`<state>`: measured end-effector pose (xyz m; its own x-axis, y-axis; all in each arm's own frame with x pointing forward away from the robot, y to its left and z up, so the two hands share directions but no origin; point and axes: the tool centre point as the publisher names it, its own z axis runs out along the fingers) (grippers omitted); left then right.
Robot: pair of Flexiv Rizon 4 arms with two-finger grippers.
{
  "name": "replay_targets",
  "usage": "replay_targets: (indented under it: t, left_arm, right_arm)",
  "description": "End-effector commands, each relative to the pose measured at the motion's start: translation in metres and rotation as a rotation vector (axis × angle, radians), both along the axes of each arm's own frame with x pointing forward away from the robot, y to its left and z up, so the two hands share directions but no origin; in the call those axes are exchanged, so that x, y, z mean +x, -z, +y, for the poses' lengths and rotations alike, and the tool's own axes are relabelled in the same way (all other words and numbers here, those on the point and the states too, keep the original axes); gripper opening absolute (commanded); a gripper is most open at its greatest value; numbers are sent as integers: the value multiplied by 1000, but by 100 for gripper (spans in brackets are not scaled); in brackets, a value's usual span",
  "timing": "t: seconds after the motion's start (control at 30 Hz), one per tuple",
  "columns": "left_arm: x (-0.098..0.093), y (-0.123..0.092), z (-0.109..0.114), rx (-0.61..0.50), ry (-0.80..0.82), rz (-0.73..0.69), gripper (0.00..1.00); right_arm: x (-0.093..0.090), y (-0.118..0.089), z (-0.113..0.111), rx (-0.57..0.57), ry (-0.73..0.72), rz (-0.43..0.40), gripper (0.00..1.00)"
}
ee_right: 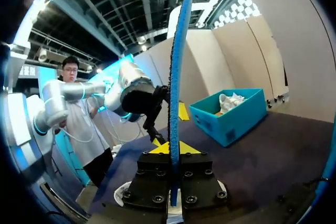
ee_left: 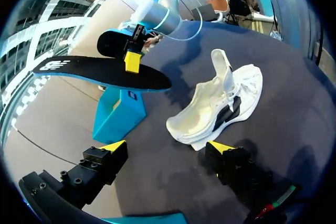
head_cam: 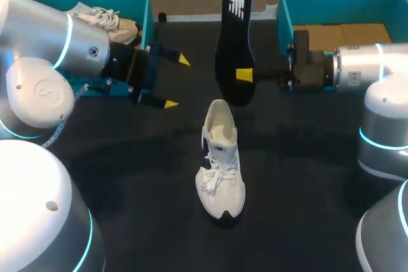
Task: Take the shoe out of the shoebox, open the shoe tongue, remove and reinsert the insole, then place the shoe into the shoebox
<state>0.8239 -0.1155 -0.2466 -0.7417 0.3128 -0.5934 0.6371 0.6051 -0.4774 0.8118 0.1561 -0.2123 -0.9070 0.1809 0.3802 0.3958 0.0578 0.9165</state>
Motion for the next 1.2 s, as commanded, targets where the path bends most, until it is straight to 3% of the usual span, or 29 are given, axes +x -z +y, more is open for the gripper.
replay_targets:
  t: [0.03,0.4,1.2]
  left_arm:
    - [-2,10,-2,34,-12,35,100]
    - [-16,38,4,34,-65,144,100]
    - [-16,38,4,34,-65,144,100]
  right_arm:
    - [9,13,10,4,-21,12,0]
    - [9,26,17,0,-70,46,0]
    - [9,26,17,0,-70,46,0]
